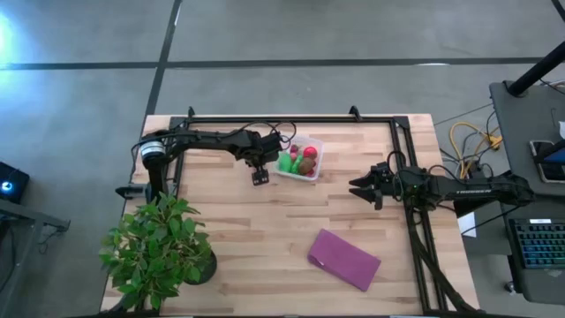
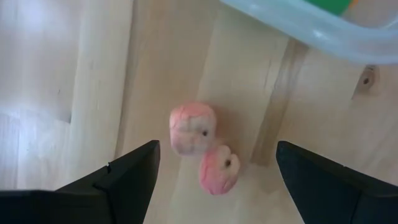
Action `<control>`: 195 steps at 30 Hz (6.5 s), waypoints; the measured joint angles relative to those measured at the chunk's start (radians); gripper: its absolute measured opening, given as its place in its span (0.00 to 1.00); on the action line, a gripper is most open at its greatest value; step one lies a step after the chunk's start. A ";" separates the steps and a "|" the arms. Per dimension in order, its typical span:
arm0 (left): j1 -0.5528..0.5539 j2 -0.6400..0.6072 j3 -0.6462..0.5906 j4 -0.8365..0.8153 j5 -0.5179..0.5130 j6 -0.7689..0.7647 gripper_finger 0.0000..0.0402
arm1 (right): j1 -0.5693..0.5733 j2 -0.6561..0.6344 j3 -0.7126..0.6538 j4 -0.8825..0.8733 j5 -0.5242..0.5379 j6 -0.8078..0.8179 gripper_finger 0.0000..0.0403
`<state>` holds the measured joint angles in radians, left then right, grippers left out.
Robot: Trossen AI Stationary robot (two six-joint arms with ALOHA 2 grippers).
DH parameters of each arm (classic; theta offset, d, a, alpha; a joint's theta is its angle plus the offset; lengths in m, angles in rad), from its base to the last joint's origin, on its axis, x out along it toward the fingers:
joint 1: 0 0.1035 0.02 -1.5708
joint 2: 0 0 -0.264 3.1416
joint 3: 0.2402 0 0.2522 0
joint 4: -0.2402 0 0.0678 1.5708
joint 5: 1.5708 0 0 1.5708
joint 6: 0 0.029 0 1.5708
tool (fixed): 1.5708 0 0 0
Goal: Pick and placing Produce into tupperware
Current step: Put the top peach in the transparent bin, then put the peach in the transparent bin, then return to Home Position
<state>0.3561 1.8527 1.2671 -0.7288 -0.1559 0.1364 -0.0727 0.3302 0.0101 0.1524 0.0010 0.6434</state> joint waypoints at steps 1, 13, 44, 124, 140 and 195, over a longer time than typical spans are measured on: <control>0.006 -0.003 -0.004 0.006 0.008 -0.003 0.76 | 0.000 0.000 0.000 0.000 0.000 0.000 0.54; 0.062 -0.008 -0.024 0.082 0.025 -0.026 0.57 | 0.000 0.000 0.000 0.000 0.001 0.000 0.54; 0.064 -0.008 -0.113 0.219 0.076 -0.098 0.35 | 0.000 0.000 0.000 0.000 0.001 0.000 0.54; -0.017 -0.084 -0.133 0.100 0.009 0.213 0.56 | 0.000 0.019 0.000 -0.021 0.000 0.000 0.54; 0.015 -0.046 -0.135 0.098 0.020 0.210 0.52 | 0.000 0.019 0.000 -0.021 0.000 0.000 0.54; -0.042 0.084 0.302 0.215 -0.013 -0.183 0.48 | 0.000 0.018 0.000 -0.021 0.000 0.000 0.54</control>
<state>0.3145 1.9366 1.5690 -0.5138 -0.1684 -0.0463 -0.0726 0.3485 0.0101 0.1313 0.0010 0.6434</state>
